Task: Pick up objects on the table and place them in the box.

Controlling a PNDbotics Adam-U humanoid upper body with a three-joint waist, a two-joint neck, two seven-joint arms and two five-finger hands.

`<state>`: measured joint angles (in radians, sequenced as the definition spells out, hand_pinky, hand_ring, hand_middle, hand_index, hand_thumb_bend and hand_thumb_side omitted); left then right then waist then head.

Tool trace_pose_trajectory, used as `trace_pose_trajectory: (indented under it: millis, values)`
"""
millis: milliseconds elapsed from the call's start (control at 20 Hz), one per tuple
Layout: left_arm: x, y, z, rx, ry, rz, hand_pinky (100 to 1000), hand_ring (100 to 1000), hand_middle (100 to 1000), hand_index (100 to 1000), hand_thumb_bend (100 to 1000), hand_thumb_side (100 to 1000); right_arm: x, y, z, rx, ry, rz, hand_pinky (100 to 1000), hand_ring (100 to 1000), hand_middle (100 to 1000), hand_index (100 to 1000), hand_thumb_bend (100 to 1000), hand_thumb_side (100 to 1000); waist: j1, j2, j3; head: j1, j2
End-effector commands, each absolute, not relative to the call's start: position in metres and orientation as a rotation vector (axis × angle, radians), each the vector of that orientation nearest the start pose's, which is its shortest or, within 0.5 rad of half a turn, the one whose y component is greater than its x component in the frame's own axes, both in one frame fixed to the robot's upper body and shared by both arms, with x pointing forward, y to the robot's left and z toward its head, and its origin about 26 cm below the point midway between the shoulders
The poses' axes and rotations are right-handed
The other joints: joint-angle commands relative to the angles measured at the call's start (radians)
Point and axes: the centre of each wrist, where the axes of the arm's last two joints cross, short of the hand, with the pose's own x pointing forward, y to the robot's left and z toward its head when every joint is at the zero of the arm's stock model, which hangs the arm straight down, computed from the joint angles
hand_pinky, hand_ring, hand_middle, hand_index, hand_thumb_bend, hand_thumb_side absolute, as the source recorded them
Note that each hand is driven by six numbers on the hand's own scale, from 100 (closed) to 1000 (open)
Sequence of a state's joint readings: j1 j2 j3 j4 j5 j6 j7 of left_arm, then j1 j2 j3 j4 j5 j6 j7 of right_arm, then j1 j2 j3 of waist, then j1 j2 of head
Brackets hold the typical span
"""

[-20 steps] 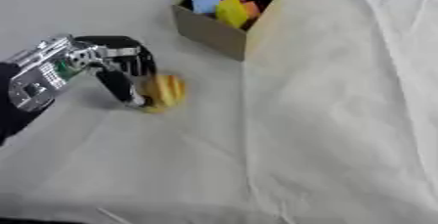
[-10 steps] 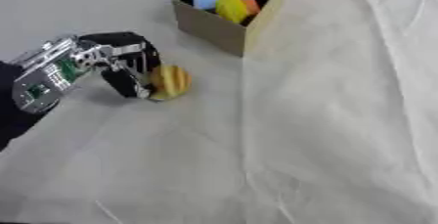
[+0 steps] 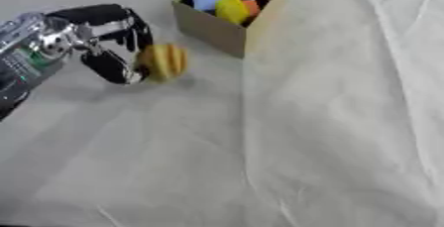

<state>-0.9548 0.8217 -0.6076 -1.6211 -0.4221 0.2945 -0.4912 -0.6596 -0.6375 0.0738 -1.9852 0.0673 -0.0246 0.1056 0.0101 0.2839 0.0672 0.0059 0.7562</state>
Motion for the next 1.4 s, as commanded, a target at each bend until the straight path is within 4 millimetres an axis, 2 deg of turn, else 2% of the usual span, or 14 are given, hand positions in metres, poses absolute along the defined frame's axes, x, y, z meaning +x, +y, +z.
trace_pose_trajectory:
  millis: [50,250,450,750,1000,1150,1200,1250,1300,1350,1400]
  values:
    - [0.386,0.205,0.322,0.922,-1.535,-1.618,708,639,597,669,239,100,0.301,-0.252,0.333,0.556,3.274,-1.226,913,737,687,808,100,528,0.001,-0.027,-0.003,-0.004,0.002]
    - [0.422,0.182,0.343,0.946,-1.622,-1.597,711,640,606,671,235,100,0.301,-0.250,0.334,0.541,3.264,-1.239,914,737,687,808,100,528,0.002,-0.030,-0.015,0.004,-0.001]
    - [0.453,0.167,0.344,0.940,-1.647,-1.608,713,642,608,674,233,100,0.301,-0.248,0.335,0.522,3.258,-1.244,915,736,686,808,100,528,0.007,-0.025,-0.033,0.015,-0.007]
    - [0.489,0.164,0.324,0.986,-1.604,-1.552,717,648,612,684,250,100,0.301,-0.245,0.336,0.495,3.253,-1.243,915,735,686,808,100,528,0.011,-0.018,-0.055,0.032,-0.021]
    - [0.506,0.167,0.301,1.025,-1.538,-1.522,724,656,620,693,284,100,0.301,-0.244,0.337,0.484,3.252,-1.238,915,735,685,807,100,529,0.011,-0.014,-0.062,0.039,-0.023]
    - [0.511,0.168,0.292,1.054,-1.513,-1.513,738,674,641,724,334,100,0.301,-0.243,0.338,0.478,3.252,-1.237,915,735,685,807,100,529,0.009,-0.012,-0.064,0.041,-0.023]
    - [0.512,0.168,0.290,1.063,-1.513,-1.512,765,710,687,769,384,100,0.301,-0.243,0.338,0.476,3.252,-1.237,915,735,685,807,100,529,0.009,-0.012,-0.064,0.042,-0.023]
    - [0.513,0.167,0.289,1.073,-1.517,-1.514,785,740,730,806,433,117,0.301,-0.243,0.337,0.475,3.253,-1.238,915,734,685,807,100,529,0.008,-0.011,-0.065,0.043,-0.024]
    - [0.512,0.166,0.289,1.086,-1.527,-1.514,797,756,751,832,477,184,0.301,-0.243,0.337,0.474,3.253,-1.239,915,734,685,807,100,529,0.008,-0.011,-0.065,0.043,-0.024]
    - [0.512,0.165,0.289,1.100,-1.538,-1.513,810,777,778,863,548,292,0.301,-0.243,0.337,0.473,3.254,-1.239,915,734,685,807,100,528,0.007,-0.011,-0.066,0.044,-0.024]
    - [0.512,0.164,0.289,1.116,-1.549,-1.510,816,788,795,883,589,352,0.301,-0.243,0.337,0.473,3.254,-1.240,915,734,685,807,100,528,0.006,-0.011,-0.066,0.044,-0.024]
